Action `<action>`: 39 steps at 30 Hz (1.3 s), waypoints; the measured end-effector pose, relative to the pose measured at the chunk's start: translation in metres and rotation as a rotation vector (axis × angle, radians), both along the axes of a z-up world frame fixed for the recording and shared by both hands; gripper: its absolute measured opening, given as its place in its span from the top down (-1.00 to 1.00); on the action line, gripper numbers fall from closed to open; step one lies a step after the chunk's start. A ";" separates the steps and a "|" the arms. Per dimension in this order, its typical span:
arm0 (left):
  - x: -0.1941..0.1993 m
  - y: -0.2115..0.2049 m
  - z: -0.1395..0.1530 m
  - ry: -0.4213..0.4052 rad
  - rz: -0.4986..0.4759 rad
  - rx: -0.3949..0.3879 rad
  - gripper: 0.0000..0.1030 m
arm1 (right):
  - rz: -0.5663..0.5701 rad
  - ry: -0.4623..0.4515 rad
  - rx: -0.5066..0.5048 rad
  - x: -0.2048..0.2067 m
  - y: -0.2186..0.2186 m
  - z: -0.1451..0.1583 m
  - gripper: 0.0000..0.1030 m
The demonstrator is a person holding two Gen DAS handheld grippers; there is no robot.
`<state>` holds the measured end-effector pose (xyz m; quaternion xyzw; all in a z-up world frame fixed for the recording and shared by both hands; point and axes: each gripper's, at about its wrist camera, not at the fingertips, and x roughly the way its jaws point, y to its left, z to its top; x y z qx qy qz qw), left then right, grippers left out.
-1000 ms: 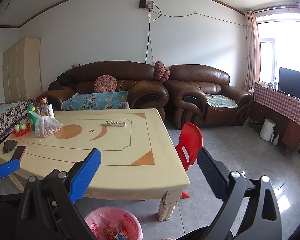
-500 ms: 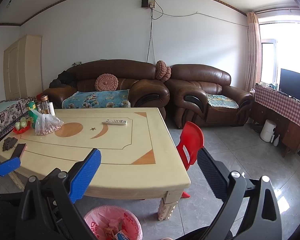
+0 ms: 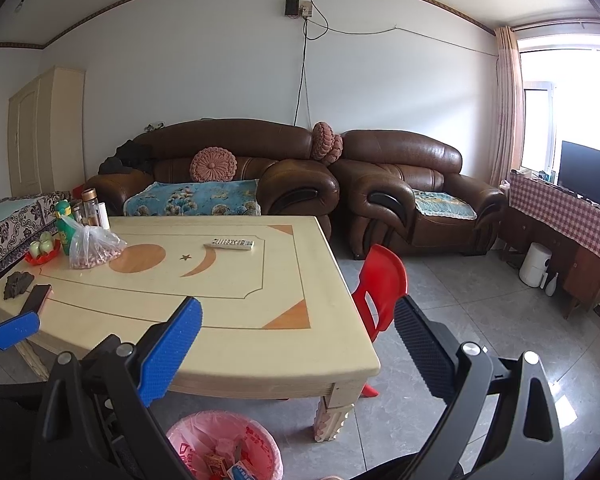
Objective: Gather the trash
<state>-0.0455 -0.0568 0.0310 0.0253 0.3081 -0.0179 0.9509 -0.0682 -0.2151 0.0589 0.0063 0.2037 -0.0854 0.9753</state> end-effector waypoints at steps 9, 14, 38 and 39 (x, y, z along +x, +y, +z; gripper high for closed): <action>-0.001 0.000 -0.002 -0.002 0.002 0.003 -0.76 | 0.007 -0.002 -0.008 0.000 -0.004 0.000 -0.83; -0.001 0.000 -0.002 -0.001 0.003 0.001 -0.76 | 0.008 -0.001 -0.007 0.001 -0.006 0.000 -0.83; 0.003 0.001 -0.008 0.030 0.020 -0.012 -0.87 | -0.002 0.004 -0.002 0.009 -0.025 -0.004 -0.83; 0.003 0.001 -0.008 0.033 0.017 -0.013 -0.87 | -0.001 0.004 -0.001 0.009 -0.026 -0.004 -0.83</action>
